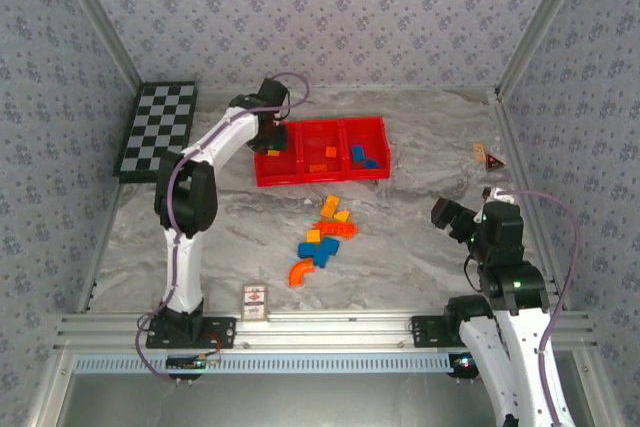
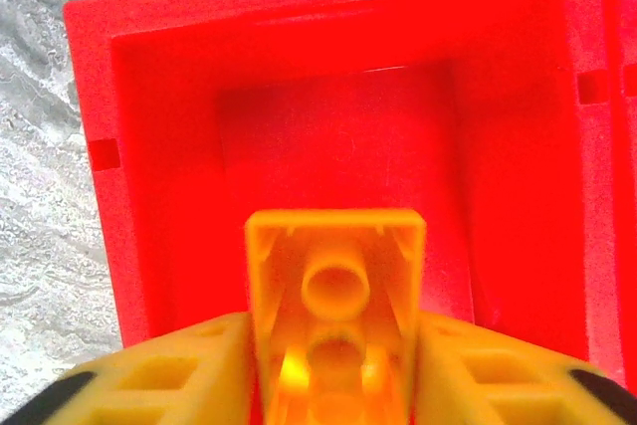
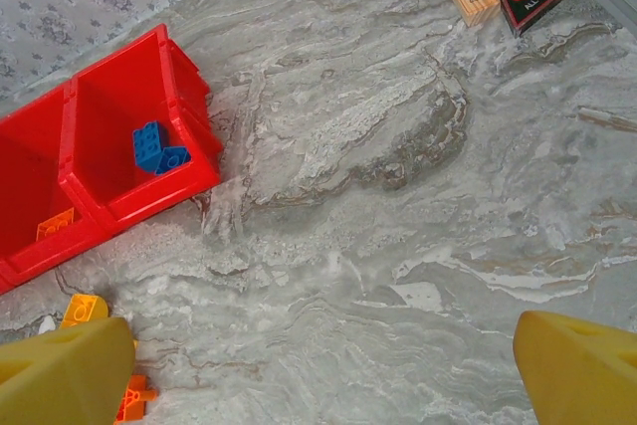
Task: Sort the legos into containers by color
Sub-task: Place the lego in the container, then turn over the lego at the bottom-center of the table.
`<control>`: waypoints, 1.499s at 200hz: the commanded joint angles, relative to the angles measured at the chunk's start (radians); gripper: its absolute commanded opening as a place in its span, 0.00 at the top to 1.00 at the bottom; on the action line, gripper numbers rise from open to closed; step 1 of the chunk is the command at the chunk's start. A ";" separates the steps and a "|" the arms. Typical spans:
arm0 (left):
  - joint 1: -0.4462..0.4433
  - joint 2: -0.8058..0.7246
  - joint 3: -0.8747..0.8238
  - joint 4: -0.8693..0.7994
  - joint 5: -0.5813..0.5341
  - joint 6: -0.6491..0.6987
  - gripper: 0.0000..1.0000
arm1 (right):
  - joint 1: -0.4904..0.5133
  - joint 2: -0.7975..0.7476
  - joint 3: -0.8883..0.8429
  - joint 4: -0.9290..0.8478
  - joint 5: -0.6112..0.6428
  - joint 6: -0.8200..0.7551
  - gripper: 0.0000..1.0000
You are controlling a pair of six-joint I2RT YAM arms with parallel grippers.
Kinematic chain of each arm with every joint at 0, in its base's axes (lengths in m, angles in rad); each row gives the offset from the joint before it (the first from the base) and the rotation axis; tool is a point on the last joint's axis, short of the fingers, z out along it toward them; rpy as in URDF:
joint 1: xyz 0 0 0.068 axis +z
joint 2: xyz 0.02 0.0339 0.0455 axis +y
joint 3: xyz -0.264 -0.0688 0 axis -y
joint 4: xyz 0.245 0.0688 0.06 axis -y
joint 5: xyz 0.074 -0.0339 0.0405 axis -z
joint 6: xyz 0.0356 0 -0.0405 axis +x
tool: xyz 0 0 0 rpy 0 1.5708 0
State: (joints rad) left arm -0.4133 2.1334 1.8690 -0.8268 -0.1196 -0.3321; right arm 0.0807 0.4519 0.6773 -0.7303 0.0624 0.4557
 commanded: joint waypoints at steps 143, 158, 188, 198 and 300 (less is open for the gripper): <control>-0.317 -0.645 -0.628 0.089 0.012 -0.180 0.10 | -0.002 -0.015 -0.017 -0.002 0.000 0.005 0.00; -0.374 -0.658 -0.671 0.081 0.020 -0.223 0.11 | -0.002 -0.010 -0.019 0.000 -0.003 0.007 0.00; -0.455 -0.630 -0.720 0.059 0.037 -0.285 0.12 | -0.001 -0.006 -0.021 0.003 -0.011 0.009 0.00; -0.477 -0.612 -0.729 0.062 0.044 -0.293 0.12 | -0.001 -0.004 -0.021 0.005 -0.013 0.009 0.00; -0.520 -0.355 -0.554 -0.028 0.045 -0.271 0.22 | 0.001 0.022 -0.021 0.008 -0.033 0.009 0.00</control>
State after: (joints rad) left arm -0.9360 1.7451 1.2545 -0.7918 -0.0677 -0.6113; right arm 0.0807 0.4713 0.6651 -0.7303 0.0399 0.4564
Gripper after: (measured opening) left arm 0.795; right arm 0.996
